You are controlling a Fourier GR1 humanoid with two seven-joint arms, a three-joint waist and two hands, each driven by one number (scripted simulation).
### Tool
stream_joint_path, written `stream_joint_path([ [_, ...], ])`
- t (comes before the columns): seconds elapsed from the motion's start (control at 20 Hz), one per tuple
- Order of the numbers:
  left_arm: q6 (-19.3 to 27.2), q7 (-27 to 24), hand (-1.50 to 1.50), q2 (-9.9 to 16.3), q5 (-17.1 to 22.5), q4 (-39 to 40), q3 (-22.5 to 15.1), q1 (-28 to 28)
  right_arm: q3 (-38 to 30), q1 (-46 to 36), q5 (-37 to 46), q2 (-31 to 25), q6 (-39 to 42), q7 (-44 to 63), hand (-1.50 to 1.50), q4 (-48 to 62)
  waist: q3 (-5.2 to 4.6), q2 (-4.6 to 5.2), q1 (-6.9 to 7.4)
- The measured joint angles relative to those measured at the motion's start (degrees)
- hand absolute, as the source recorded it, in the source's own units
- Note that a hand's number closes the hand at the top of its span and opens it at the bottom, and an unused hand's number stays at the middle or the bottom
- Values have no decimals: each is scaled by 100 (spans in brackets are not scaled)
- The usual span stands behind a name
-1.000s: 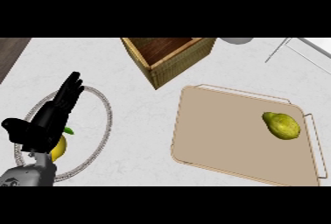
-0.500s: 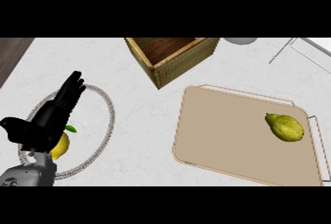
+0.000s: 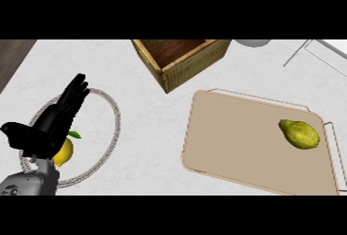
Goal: Pick the croissant from the tray and place it in the tiered shelf
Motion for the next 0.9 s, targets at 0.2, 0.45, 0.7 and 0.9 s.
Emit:
stream_joint_path([
  [0.2,47,7,0,-61,-34,-35,-35,18,-122,106,-157,-13,345,-251,150,192,1,0,-5],
  [0.45,-8,27,0,11,42,50,82,-54,-228,400,-298,-6,330,-161,150,171,2,-3,-41],
  [0.7,-6,53,0,-8,37,-63,69,85,-129,648,-172,-58,-3,672,150,-54,1,-34,-74],
  [0.9,0,79,0,27,41,-45,120,36,233,846,273,-273,421,1307,-150,100,-18,-35,-113],
])
